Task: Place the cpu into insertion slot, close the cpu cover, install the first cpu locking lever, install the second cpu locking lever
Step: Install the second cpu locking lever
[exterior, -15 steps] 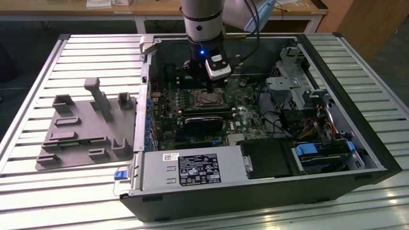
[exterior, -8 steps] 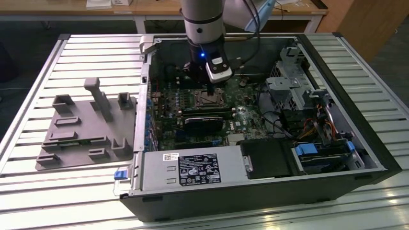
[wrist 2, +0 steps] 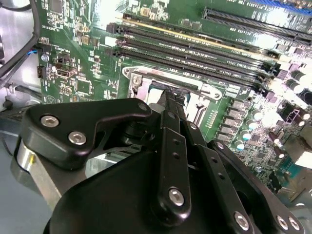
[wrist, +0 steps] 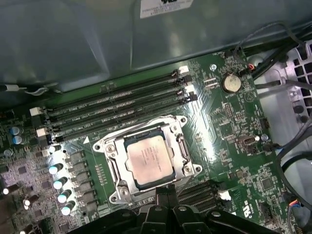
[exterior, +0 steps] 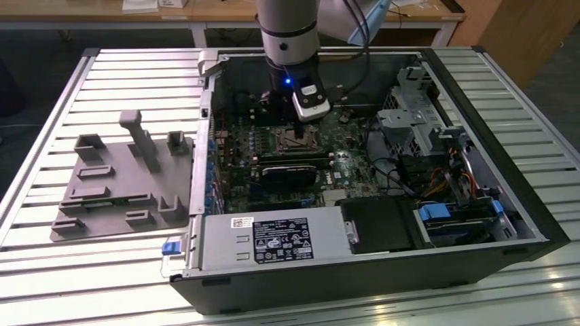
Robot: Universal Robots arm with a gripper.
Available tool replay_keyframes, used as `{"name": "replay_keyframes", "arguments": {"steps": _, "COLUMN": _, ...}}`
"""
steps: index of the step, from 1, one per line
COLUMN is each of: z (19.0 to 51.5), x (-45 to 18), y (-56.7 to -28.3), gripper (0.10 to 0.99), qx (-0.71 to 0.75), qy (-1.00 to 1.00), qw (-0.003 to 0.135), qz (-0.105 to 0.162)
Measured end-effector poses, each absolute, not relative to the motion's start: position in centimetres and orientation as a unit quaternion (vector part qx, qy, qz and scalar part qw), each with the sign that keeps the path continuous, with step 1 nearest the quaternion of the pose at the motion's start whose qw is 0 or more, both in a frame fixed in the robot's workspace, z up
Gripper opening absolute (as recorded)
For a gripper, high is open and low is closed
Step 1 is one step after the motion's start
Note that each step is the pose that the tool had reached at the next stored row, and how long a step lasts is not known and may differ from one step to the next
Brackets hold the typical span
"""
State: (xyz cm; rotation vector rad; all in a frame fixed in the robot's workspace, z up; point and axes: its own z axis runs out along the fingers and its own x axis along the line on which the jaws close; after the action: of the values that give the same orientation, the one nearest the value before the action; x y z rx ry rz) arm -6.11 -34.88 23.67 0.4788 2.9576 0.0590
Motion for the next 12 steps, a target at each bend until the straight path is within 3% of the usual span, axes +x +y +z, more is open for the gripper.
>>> {"name": "replay_keyframes", "arguments": {"steps": 12, "z": 23.6, "x": -6.1, "y": -36.1, "gripper": 0.102, "qx": 0.159, "qy": 0.984, "qw": 0.071, "qz": 0.019}}
